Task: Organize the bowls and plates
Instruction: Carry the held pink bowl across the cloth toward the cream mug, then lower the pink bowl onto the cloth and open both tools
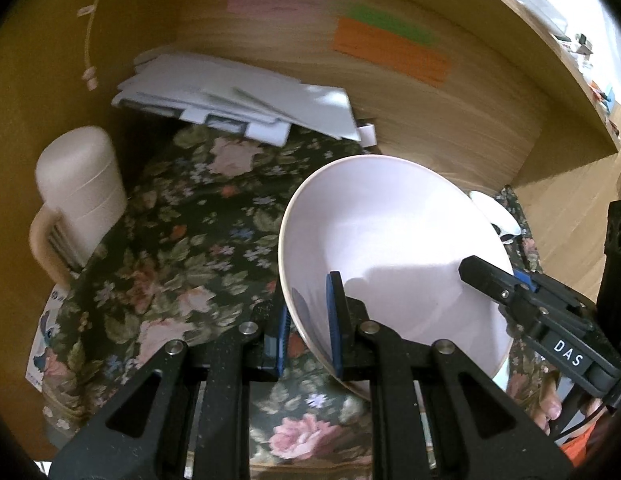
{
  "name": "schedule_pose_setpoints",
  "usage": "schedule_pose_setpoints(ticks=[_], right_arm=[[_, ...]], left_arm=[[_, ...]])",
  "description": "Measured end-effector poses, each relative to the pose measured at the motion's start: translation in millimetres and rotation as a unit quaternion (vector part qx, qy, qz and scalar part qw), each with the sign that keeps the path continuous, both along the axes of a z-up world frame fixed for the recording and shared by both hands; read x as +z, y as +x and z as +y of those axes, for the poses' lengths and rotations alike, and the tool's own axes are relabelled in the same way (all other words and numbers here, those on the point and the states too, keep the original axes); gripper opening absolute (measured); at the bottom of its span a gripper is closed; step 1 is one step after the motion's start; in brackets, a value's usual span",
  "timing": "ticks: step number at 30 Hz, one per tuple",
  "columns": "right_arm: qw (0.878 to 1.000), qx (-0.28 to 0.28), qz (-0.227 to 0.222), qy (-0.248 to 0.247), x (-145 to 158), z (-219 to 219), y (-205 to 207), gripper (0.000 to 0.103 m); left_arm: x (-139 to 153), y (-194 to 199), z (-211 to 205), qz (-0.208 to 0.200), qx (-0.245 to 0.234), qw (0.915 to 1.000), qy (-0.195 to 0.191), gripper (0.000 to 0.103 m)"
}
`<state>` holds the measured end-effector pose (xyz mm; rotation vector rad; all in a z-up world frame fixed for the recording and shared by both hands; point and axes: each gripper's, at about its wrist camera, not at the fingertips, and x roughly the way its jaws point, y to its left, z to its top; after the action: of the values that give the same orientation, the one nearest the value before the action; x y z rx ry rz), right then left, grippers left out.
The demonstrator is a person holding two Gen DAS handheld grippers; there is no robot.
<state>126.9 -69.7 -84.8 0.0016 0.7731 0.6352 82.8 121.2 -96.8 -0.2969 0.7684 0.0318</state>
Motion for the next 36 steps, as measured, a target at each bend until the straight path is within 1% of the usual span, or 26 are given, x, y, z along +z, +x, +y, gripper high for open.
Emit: schedule_pose_setpoints(ticks=[8,14,20,29,36], right_arm=[[1.0,0.01,0.011,-0.003,-13,25,-8,0.026],[0.999,0.014,0.034,-0.014,-30,39,-10,0.026],[0.998,0.027,0.048,-0.035,-40,54,-11,0.026],[0.994,0.048,0.072,-0.067,-56,74,-3,0.026],[0.992,0.052,0.073,-0.09,-63,81,-1,0.026]], left_arm=[[-19,-13,25,0.023,0.013,0.9996,-0.01,0.016],[-32,-16,34,0.039,0.019,0.999,-0.007,0.016],[-42,-20,44,0.05,0.032,0.9982,-0.007,0.016],[-62,-19,58,0.075,0.054,0.9954,-0.026,0.016],[-64,-18,59,0.063,0.054,0.9961,-0.028,0.017]])
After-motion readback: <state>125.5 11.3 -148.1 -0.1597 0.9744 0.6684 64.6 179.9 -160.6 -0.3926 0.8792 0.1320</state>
